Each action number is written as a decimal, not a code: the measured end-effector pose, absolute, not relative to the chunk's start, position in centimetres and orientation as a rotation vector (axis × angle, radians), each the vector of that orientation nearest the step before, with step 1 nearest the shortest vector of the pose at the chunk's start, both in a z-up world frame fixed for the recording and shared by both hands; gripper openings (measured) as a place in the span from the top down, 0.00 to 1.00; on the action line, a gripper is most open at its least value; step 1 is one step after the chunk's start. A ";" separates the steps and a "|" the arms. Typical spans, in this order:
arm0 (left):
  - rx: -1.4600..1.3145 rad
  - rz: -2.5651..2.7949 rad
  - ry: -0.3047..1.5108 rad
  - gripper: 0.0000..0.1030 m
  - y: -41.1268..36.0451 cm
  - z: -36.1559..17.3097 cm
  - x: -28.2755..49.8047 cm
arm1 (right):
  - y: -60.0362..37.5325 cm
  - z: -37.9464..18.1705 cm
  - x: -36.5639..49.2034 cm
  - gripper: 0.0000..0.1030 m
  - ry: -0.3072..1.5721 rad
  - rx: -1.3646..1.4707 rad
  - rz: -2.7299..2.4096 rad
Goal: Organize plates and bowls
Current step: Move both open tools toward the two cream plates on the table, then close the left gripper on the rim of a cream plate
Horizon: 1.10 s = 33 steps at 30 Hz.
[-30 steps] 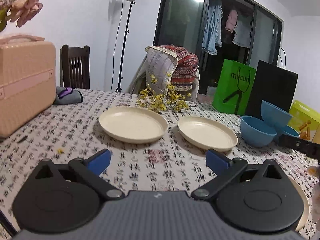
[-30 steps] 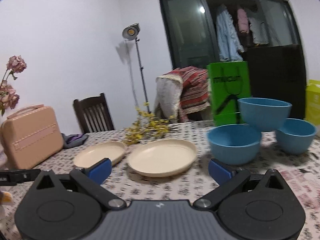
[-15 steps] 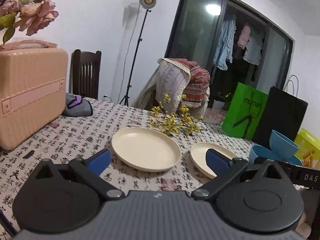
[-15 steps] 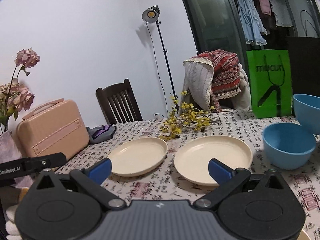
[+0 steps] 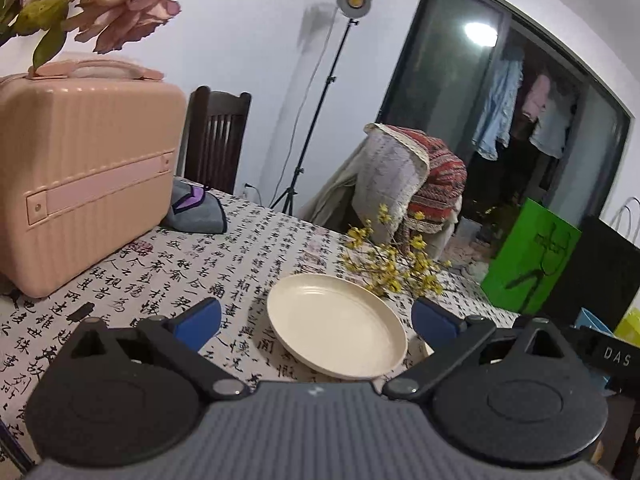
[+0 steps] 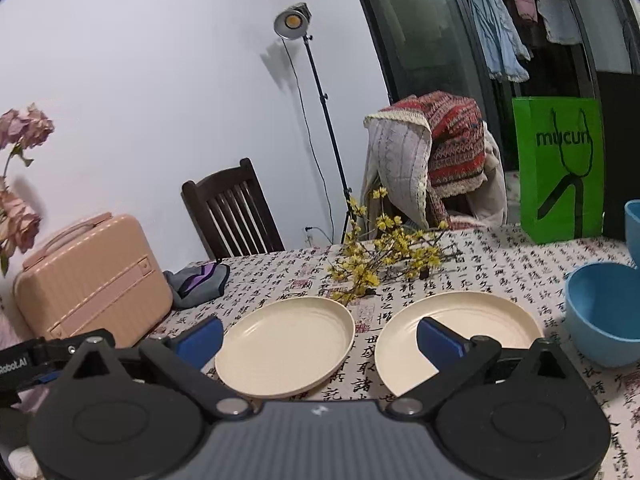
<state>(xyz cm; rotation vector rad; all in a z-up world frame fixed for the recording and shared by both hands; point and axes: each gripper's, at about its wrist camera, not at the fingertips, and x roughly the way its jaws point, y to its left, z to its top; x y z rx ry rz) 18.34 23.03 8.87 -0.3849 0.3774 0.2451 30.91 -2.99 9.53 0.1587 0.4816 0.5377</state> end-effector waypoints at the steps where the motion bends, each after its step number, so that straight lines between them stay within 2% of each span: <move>1: -0.391 0.248 0.377 0.00 23.2 8.9 18.6 | -2.8 9.5 31.3 0.00 0.487 0.161 0.536; 18: -0.523 0.264 0.377 0.00 25.5 9.4 23.5 | 0.5 8.2 37.7 0.02 0.565 0.148 0.486; 33: -0.647 0.296 0.383 0.00 27.1 7.8 28.2 | 2.6 6.5 42.3 0.12 0.602 0.125 0.424</move>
